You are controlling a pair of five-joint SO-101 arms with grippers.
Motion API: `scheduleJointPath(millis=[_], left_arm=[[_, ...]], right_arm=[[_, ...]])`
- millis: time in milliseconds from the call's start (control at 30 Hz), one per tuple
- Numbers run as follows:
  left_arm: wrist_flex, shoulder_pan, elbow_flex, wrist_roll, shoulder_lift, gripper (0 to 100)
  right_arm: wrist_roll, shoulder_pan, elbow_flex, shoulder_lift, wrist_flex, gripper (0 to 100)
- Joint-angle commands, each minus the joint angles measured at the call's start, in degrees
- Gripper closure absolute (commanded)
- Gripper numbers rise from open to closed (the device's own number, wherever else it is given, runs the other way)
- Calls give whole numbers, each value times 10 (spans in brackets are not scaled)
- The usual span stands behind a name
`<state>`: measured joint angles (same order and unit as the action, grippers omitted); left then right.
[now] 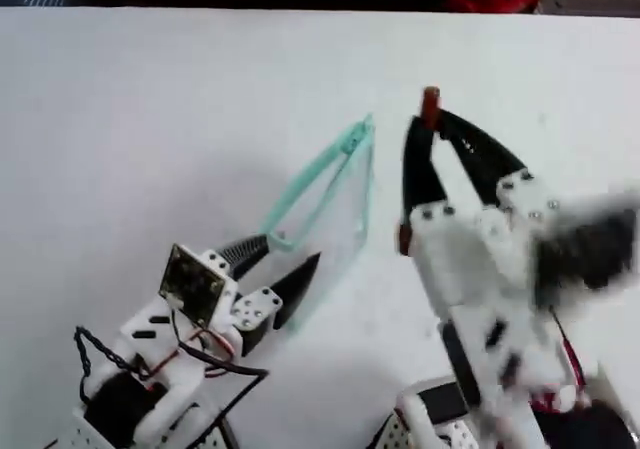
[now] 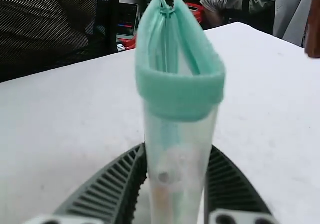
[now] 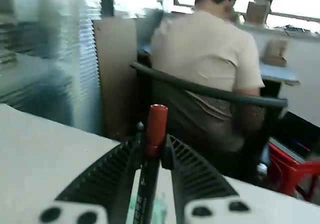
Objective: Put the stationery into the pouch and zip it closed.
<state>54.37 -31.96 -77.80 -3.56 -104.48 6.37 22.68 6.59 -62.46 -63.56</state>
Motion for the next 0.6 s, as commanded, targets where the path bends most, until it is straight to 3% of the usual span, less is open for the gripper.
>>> scheduleJointPath(millis=[0, 167, 567], left_arm=[[-8, -5, -1, 4, 6, 824], [-8, -5, -1, 4, 6, 824], [-10, -5, -1, 4, 6, 824]], right_arm=[[-36, 48, -20, 9, 71, 981], [-78, 70, -51, 68, 110, 981], [-77, 110, -51, 174, 136, 981]])
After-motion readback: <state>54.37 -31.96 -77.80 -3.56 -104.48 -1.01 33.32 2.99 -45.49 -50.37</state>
